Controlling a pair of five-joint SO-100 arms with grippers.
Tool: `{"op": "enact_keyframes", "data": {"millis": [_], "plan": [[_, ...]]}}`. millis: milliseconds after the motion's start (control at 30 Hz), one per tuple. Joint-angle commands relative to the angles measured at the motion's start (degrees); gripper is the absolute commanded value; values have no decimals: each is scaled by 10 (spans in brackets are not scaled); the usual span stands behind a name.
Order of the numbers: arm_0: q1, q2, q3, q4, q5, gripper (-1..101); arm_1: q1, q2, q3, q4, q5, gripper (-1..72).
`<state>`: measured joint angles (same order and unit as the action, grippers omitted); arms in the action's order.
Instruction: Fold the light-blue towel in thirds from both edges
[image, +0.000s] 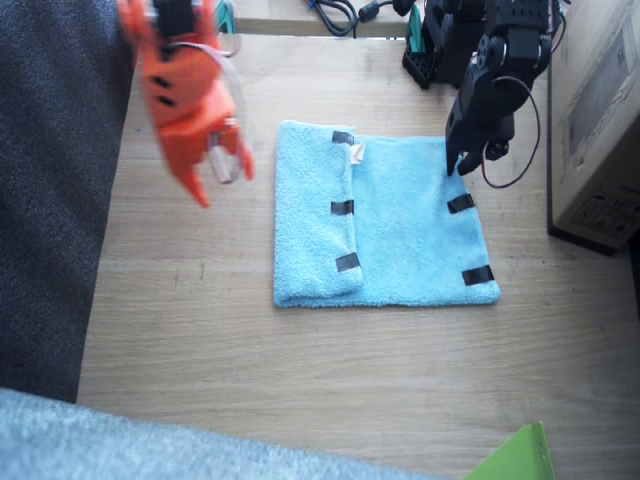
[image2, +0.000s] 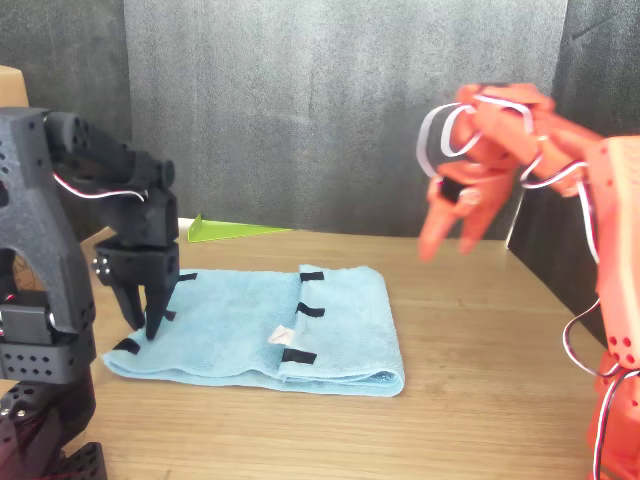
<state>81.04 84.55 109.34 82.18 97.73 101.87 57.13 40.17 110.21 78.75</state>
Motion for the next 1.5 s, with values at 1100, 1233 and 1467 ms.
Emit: {"op": "enact_keyframes", "data": {"millis": [1100,1233,1467], "plan": [[-258,-89,-398,237,29,-2,-77,289,497,-220,-9,1],[-279,-110,-417,240,33,-2,-74,296,497,-214,-6,1],[-308,-138,-481,259,45,-2,-74,307,497,-201,-3,1]]}}
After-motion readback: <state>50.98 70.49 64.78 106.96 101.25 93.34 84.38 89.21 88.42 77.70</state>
